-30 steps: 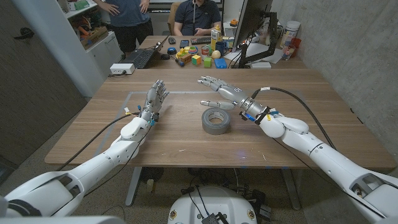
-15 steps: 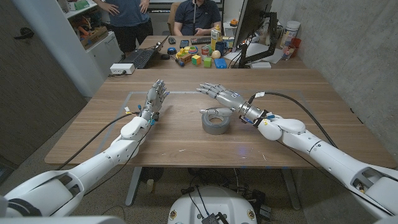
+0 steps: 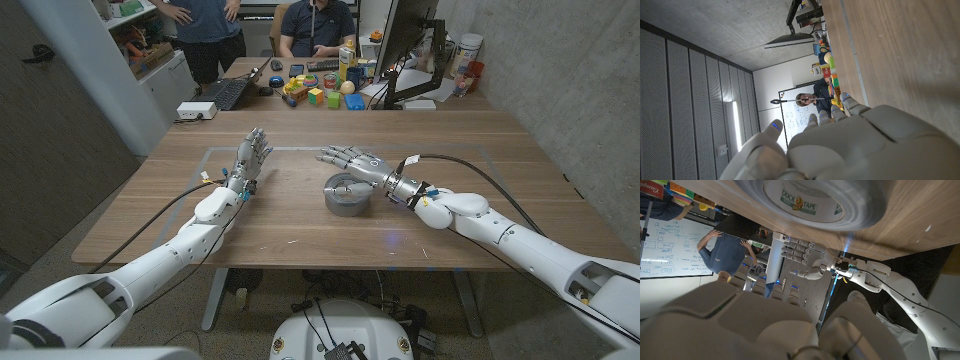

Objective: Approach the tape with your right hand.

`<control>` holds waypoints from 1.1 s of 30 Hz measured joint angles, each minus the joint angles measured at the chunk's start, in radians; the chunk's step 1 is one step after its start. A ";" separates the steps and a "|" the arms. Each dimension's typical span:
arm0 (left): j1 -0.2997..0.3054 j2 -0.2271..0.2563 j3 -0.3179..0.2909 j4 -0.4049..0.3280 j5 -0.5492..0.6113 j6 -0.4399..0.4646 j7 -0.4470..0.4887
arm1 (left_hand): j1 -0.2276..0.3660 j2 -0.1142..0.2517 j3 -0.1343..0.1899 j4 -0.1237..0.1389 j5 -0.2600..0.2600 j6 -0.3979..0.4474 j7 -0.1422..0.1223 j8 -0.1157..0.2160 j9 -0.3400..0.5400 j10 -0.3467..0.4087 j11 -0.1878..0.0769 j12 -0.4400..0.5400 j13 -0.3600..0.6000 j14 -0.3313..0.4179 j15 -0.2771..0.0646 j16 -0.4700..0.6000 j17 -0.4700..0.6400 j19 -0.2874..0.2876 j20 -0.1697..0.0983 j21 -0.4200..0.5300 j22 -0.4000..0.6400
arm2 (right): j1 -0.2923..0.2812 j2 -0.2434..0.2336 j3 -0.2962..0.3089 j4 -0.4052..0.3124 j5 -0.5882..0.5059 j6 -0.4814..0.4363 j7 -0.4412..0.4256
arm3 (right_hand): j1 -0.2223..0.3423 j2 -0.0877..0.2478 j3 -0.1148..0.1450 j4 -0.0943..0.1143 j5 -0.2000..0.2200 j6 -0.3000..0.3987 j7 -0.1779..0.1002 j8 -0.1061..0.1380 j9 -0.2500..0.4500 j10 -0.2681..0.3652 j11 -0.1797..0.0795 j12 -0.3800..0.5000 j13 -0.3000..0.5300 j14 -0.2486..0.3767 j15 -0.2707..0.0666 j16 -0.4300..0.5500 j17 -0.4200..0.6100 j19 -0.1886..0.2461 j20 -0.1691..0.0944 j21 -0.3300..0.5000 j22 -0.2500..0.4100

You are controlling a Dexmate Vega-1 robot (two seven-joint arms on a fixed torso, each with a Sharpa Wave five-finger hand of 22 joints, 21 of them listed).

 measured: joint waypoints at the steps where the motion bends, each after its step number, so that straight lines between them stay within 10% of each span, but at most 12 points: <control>1: 0.001 0.001 0.001 -0.004 0.000 0.001 0.001 | 0.000 0.000 0.000 0.000 0.000 0.000 0.000 0.000 0.000 0.000 0.000 0.000 0.000 0.000 0.000 0.000 0.000 0.000 0.000 0.000 0.000 | 0.003 -0.002 -0.006 0.004 -0.005 -0.005 -0.002 | 0.000 0.000 0.000 0.000 0.000 0.001 -0.001 0.000 0.000 0.000 0.000 0.000 0.000 0.002 -0.002 0.000 0.000 0.000 0.000 0.000 0.000; 33: 0.012 0.016 0.016 -0.044 0.004 0.019 0.037 | 0.000 0.000 0.000 0.000 0.000 0.000 0.000 0.000 0.000 0.000 0.000 0.000 0.000 0.000 0.000 0.000 0.000 0.000 0.000 -0.005 0.000 | 0.039 -0.037 -0.101 0.048 -0.039 -0.071 -0.014 | 0.032 0.016 -0.007 -0.007 0.012 -0.006 -0.001 0.000 0.000 0.000 0.000 0.000 0.000 0.007 -0.007 0.000 -0.002 0.027 -0.002 -0.022 0.000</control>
